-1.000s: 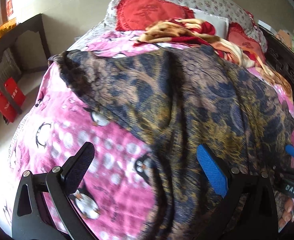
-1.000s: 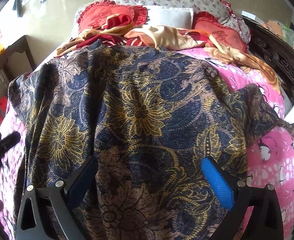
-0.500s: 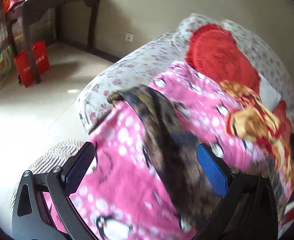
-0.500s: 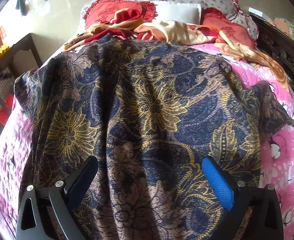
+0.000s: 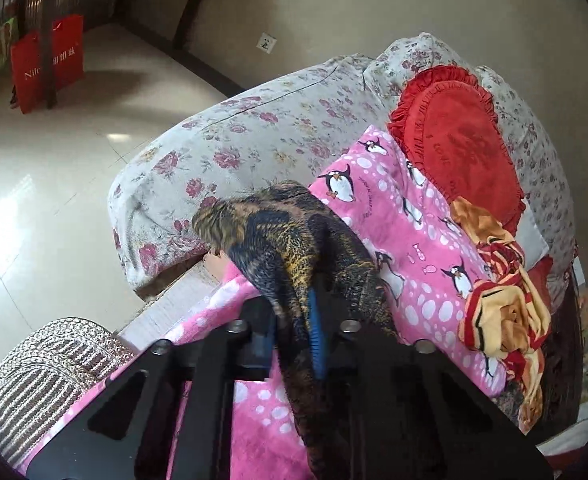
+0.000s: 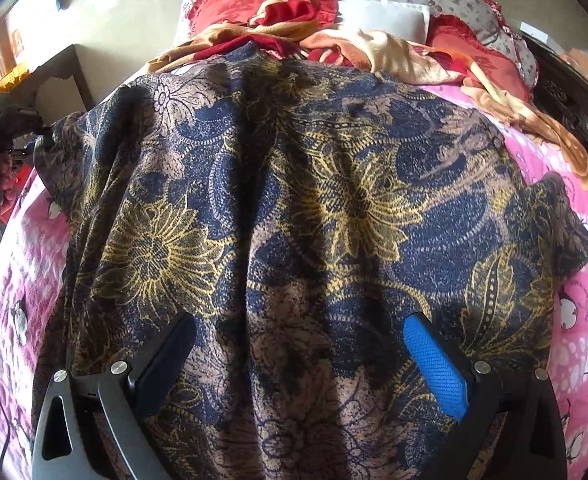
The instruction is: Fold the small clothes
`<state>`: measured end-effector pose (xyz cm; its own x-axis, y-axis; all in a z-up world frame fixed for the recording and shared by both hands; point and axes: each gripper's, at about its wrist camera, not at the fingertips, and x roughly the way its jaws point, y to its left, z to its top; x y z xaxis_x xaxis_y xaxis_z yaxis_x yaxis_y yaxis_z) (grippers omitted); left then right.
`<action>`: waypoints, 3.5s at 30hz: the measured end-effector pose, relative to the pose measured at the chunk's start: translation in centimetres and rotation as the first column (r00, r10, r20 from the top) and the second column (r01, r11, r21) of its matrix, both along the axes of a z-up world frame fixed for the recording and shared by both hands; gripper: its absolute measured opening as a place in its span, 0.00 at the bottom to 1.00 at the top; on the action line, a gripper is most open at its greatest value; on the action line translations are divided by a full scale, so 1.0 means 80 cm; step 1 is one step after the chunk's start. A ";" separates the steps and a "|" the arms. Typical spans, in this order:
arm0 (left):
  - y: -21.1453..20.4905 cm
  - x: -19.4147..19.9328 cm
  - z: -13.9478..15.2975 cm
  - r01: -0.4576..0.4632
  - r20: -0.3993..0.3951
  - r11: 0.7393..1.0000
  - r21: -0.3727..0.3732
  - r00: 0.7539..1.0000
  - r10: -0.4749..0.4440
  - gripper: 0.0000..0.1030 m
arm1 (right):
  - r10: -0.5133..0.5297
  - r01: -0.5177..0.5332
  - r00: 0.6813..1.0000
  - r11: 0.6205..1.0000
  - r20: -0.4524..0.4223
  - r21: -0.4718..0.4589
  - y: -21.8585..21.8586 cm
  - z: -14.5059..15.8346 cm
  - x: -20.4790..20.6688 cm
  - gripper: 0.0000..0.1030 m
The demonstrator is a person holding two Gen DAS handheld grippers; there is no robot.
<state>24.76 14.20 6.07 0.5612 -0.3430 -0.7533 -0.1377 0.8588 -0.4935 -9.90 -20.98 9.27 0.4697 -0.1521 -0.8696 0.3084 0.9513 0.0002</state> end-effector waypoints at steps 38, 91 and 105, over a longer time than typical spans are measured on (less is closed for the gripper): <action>-0.346 -0.360 0.065 0.793 0.151 0.582 0.179 0.563 -0.813 0.57 | -0.262 0.256 0.959 0.964 0.106 0.073 -0.113 0.049 -0.097 1.00; -0.182 -0.288 -0.027 0.402 0.103 0.896 0.187 0.899 -0.425 0.64 | 0.649 -0.648 0.758 0.761 0.067 -0.033 0.108 0.059 0.225 0.37; -0.116 -0.281 -0.016 0.324 0.101 0.943 0.075 0.938 -0.330 0.64 | 0.633 -0.646 0.757 0.763 0.162 0.035 0.172 0.011 0.293 0.05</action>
<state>2.28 4.93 4.82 0.5063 -0.4803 -0.7162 0.2081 0.8741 -0.4390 13.55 -7.22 10.18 0.5416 0.2957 -0.7869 -0.3809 0.9208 0.0839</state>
